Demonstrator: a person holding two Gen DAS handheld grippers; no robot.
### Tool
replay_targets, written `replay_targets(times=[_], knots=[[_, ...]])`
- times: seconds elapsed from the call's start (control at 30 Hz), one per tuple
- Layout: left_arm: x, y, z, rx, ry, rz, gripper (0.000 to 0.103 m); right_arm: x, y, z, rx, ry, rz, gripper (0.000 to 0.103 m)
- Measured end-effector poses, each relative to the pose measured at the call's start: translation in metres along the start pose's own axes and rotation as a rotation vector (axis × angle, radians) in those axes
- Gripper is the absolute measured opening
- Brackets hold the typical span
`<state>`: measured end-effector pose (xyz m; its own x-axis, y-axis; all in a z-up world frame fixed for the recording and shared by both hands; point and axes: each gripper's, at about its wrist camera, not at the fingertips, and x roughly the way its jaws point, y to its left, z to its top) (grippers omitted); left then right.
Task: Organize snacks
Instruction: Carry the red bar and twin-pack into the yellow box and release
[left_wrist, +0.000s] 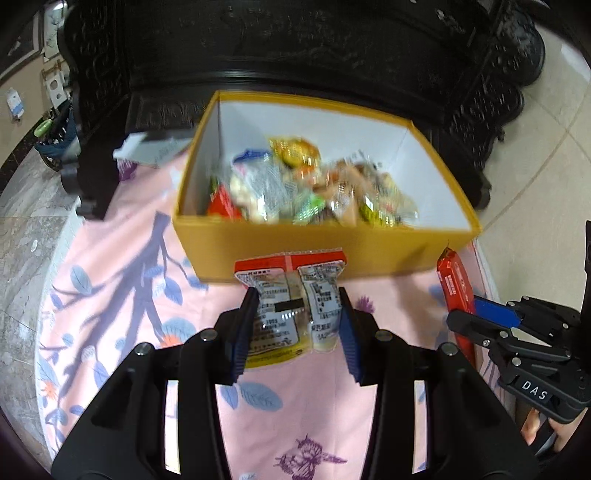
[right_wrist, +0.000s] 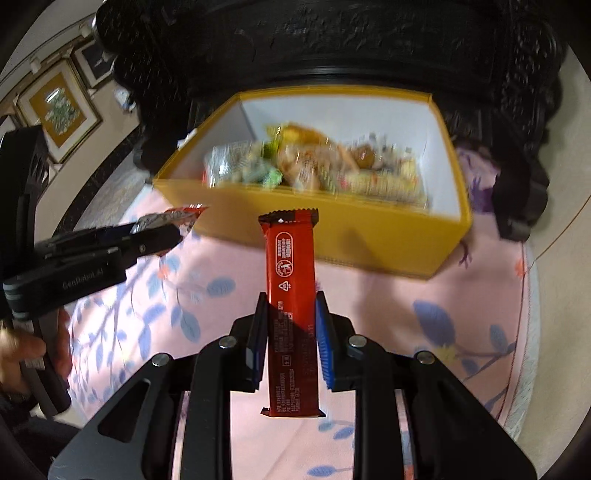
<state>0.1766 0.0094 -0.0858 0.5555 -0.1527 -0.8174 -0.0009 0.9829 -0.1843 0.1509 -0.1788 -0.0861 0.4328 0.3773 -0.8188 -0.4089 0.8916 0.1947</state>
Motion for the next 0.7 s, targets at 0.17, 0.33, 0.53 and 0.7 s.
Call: replay_targets(times=[0.17,0.33,0.53,0.7], knots=[[-0.007,-0.008,0.049,0.015,-0.060,0.033,0.042,-0.007,0.003,0.052,0.043,-0.082,-0.028,0.025],[-0.011,-0.017,0.098,0.035,-0.104,0.067,0.042,-0.011,0.004,0.102,0.048,-0.128,-0.056,0.025],[-0.007,-0.019,0.125,0.042,-0.108,0.078,0.042,-0.012,0.001,0.132,0.051,-0.148,-0.086,0.025],[-0.002,-0.018,0.139,0.030,-0.104,0.087,0.062,-0.010,0.001,0.142,0.052,-0.149,-0.129,0.069]])
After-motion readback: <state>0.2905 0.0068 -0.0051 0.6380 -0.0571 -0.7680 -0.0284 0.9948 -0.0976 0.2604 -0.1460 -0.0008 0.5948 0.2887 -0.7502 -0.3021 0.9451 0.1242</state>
